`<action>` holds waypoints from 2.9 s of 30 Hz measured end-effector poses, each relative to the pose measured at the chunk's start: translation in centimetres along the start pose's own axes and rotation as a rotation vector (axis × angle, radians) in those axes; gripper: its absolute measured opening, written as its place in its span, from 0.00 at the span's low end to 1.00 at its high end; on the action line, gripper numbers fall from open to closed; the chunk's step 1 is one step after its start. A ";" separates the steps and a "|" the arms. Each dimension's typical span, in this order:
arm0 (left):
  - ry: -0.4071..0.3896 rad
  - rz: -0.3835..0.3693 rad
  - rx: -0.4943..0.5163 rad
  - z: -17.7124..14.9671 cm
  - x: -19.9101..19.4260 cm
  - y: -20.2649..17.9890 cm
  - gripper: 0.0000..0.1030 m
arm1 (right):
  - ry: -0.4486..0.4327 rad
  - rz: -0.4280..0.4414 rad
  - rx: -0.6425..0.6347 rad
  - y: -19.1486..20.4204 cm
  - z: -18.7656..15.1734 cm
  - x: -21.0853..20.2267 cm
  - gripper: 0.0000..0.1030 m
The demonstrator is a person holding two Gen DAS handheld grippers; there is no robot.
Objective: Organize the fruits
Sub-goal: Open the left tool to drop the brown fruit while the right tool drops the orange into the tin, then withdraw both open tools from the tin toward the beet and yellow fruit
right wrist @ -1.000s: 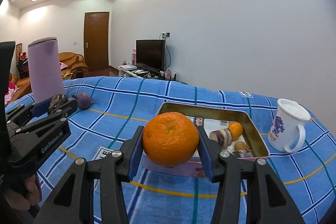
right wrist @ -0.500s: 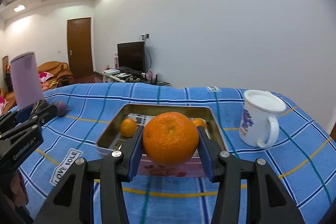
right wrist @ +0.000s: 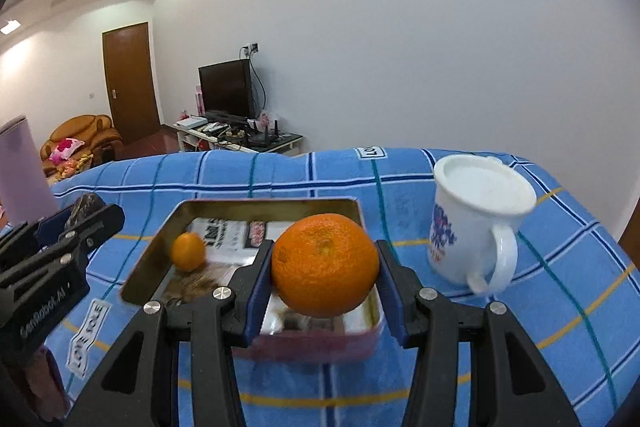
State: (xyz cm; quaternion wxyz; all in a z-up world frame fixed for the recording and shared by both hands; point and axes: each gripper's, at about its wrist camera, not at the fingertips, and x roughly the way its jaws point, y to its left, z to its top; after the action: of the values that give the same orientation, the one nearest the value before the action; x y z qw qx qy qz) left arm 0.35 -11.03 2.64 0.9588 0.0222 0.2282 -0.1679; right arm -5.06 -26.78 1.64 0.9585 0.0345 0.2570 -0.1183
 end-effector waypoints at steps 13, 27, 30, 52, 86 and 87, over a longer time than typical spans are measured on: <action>0.059 0.018 0.011 0.7 5.3 -2.3 0.43 | 0.091 0.003 0.050 -1.8 0.8 5.7 0.49; 0.164 0.033 0.004 -0.3 7.7 -2.0 0.43 | 0.076 0.022 -0.072 0.7 1.3 6.7 0.50; 0.171 0.046 -0.002 -0.3 7.9 -1.8 0.42 | 0.109 0.066 -0.078 1.0 1.4 7.3 0.50; 0.033 0.126 -0.006 -0.3 4.5 -1.5 0.99 | -0.018 0.256 0.124 -2.3 1.2 4.5 0.69; -0.163 0.271 0.010 -2.1 -1.5 -0.1 1.00 | -0.299 -0.049 0.059 -0.9 -0.1 -1.9 0.77; -0.164 0.264 0.014 -2.1 -1.6 -0.2 1.00 | -0.298 -0.049 0.056 -0.8 -0.2 -2.0 0.77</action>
State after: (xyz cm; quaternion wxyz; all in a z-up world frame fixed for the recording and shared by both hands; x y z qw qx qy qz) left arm -1.96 -10.50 1.48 0.9877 0.0451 0.1431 -0.0431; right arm -6.98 -27.15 2.46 0.9816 0.0371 0.1094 -0.1523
